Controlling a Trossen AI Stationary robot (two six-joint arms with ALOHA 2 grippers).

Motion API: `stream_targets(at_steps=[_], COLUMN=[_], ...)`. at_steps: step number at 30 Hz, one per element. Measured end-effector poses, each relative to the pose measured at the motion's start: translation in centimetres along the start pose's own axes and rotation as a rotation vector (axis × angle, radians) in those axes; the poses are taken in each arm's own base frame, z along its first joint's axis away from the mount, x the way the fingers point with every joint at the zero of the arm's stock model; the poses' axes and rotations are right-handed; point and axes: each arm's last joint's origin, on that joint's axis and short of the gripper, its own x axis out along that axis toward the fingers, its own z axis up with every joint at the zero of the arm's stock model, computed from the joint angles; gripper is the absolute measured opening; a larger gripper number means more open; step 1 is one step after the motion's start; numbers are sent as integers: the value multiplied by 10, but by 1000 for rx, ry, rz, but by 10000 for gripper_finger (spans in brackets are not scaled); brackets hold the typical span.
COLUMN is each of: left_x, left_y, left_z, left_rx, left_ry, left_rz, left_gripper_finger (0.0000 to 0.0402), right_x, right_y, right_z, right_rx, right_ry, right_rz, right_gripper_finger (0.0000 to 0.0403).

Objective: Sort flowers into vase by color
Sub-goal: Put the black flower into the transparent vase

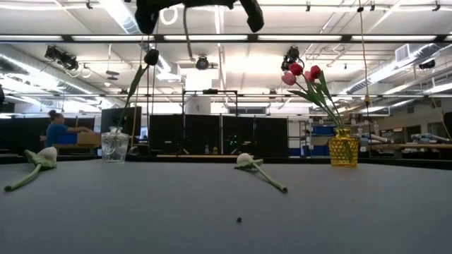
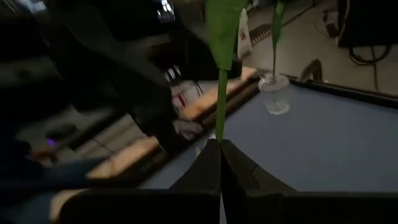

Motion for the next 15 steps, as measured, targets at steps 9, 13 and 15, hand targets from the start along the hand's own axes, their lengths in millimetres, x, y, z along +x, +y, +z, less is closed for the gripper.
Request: stream_targets(at_steps=[9, 13, 15], left_x=[7, 7, 6], left_y=[8, 8, 8], left_z=[4, 6, 6], left_rx=[16, 72, 91], left_ry=[-47, -51, -47], left_rz=[22, -8, -35], left_gripper_finger=[134, 39, 15], right_x=[-10, -12, -11], right_y=[8, 8, 8], right_z=[-9, -12, -12], right_rx=[-61, -74, -60], right_ry=[2, 22, 43], right_rz=[-20, -13, 11], right_gripper_finger=[4, 6, 14])
